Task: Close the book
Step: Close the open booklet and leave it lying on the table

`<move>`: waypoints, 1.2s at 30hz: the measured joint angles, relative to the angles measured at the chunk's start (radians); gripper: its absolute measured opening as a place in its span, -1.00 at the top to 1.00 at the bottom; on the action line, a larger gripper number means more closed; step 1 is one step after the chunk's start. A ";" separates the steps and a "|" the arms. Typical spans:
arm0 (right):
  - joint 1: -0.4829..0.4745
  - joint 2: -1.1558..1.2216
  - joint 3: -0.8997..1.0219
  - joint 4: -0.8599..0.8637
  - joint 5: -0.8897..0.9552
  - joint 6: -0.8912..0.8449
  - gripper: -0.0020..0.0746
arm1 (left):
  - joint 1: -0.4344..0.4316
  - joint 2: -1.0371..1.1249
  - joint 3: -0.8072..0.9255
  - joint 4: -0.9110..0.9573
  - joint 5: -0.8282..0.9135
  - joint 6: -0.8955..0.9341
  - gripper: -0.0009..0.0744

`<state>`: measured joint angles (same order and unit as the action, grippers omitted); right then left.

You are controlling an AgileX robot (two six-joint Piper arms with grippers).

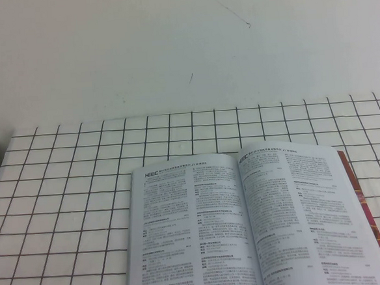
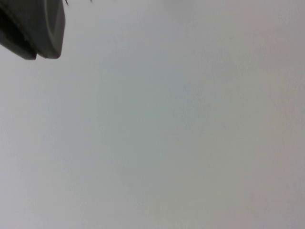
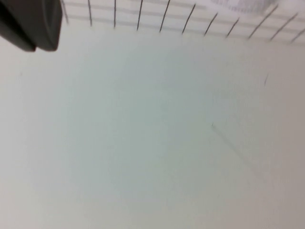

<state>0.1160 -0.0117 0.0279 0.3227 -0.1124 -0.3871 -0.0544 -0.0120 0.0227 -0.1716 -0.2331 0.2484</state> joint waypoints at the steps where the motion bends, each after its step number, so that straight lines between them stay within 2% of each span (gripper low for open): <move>1: 0.000 0.000 0.000 0.000 -0.039 0.000 0.95 | 0.000 0.000 0.000 0.000 -0.032 0.000 0.99; 4: 0.000 0.000 0.000 0.004 -0.101 0.000 0.95 | 0.000 -0.002 0.000 0.000 -0.103 0.000 0.99; 15: 0.000 0.000 0.000 0.015 -0.181 0.040 0.95 | 0.000 -0.002 0.000 -0.008 -0.171 -0.021 0.99; 18: 0.000 0.000 0.000 0.016 -0.312 0.104 0.95 | 0.000 -0.002 0.000 -0.016 -0.294 -0.099 0.99; 22: 0.000 0.000 -0.007 -0.015 -0.495 0.203 0.95 | 0.000 -0.002 0.000 -0.061 -0.545 -0.166 0.99; 25: 0.000 0.000 -0.076 -0.082 -0.473 0.258 0.95 | 0.000 -0.002 -0.015 -0.161 -0.671 -0.230 0.99; 29: 0.000 0.000 -0.241 -0.208 -0.395 0.348 0.95 | 0.000 -0.002 -0.149 -0.234 -0.620 -0.248 0.99; 32: 0.000 0.010 -0.377 -0.240 -0.296 0.443 0.95 | 0.000 -0.004 -0.250 -0.180 -0.602 -0.248 0.99; 36: 0.000 0.092 -0.549 -0.323 -0.158 0.487 0.95 | 0.000 0.030 -0.342 -0.031 -0.600 -0.269 0.99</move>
<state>0.1160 0.0801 -0.5211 0.0000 -0.2709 0.1001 -0.0544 0.0177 -0.3197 -0.2027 -0.8328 -0.0208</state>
